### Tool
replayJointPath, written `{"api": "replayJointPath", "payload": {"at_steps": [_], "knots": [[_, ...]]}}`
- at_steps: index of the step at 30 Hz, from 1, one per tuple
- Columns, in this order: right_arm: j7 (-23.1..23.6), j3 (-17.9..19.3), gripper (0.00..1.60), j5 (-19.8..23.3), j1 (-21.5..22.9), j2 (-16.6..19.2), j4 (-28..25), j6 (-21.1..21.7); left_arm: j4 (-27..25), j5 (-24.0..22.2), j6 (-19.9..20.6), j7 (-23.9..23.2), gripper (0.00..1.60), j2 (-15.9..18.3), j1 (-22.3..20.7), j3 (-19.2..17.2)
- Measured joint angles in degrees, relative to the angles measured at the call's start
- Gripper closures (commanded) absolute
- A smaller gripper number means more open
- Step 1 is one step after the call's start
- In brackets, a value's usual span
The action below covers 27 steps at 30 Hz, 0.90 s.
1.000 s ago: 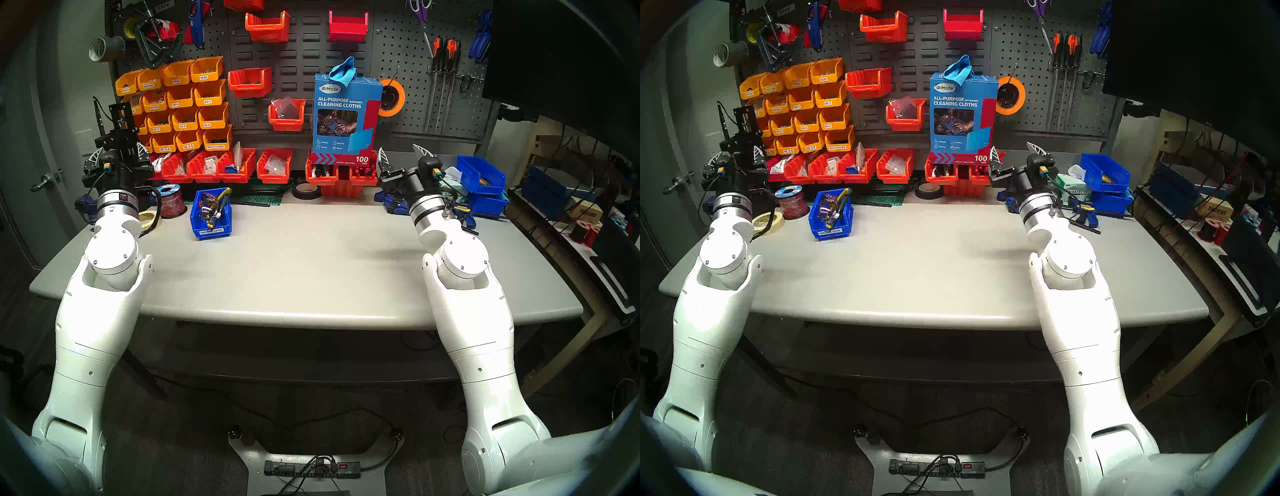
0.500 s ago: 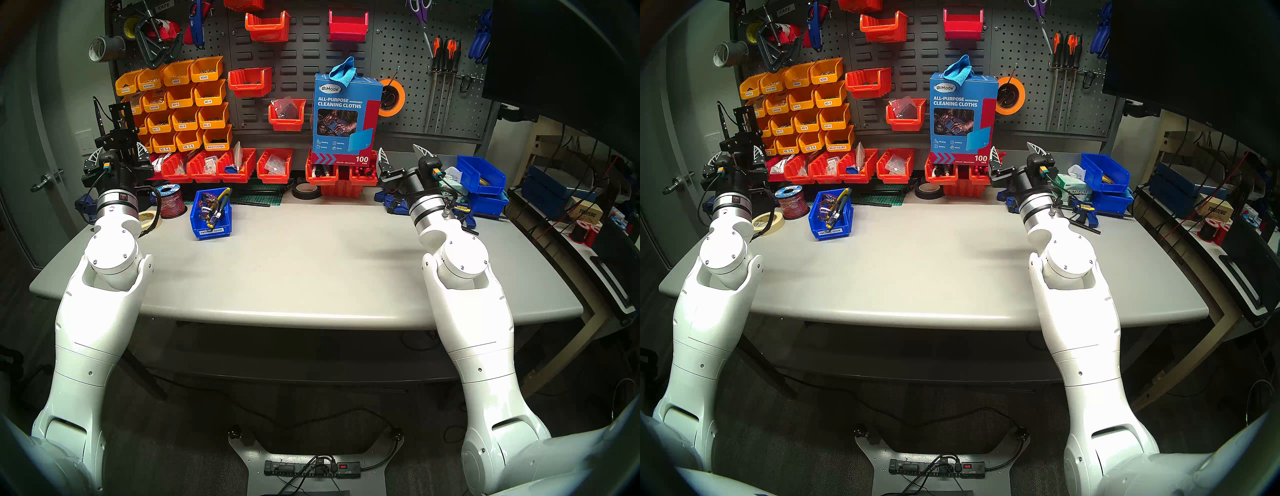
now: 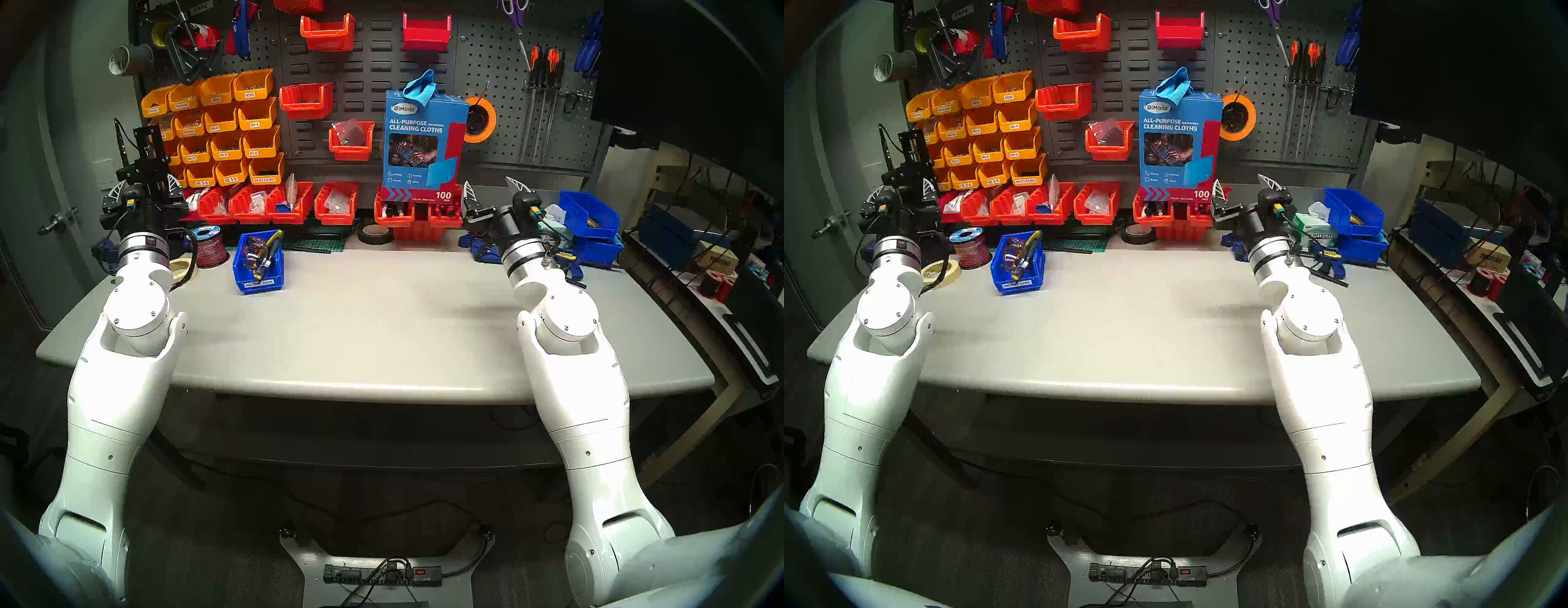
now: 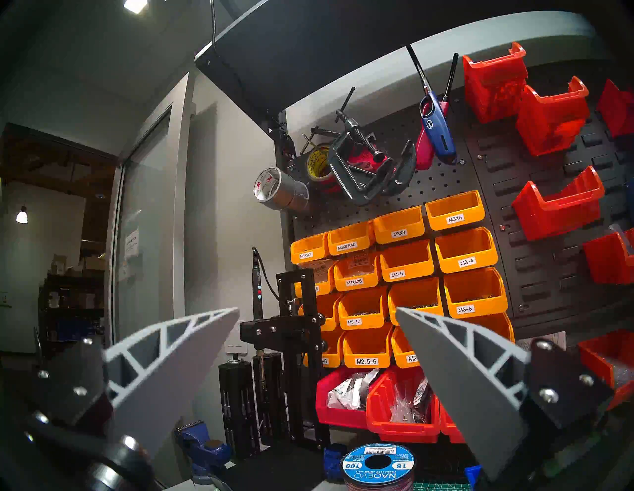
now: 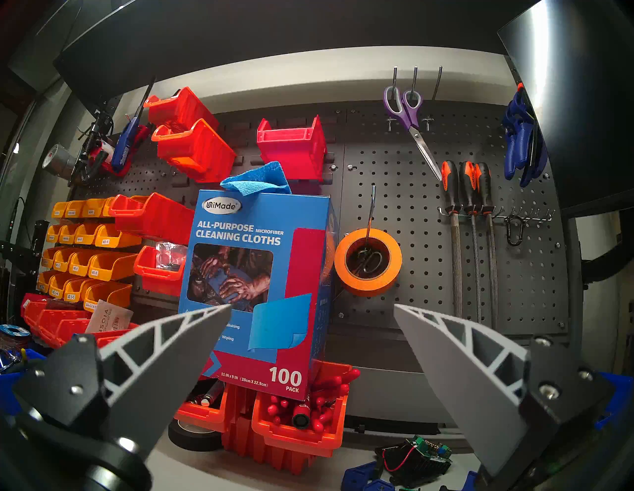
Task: Take out tools from the storage box
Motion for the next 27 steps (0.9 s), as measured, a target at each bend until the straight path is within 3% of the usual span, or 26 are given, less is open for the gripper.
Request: {"api": "replayJointPath", "payload": {"at_steps": [27], "knots": [[0.0, 0.01, 0.0, 0.0, 0.0, 0.0, 0.0, 0.0, -0.01, -0.01, -0.02, 0.06, 0.0, 0.04, 0.0, 0.01]]}}
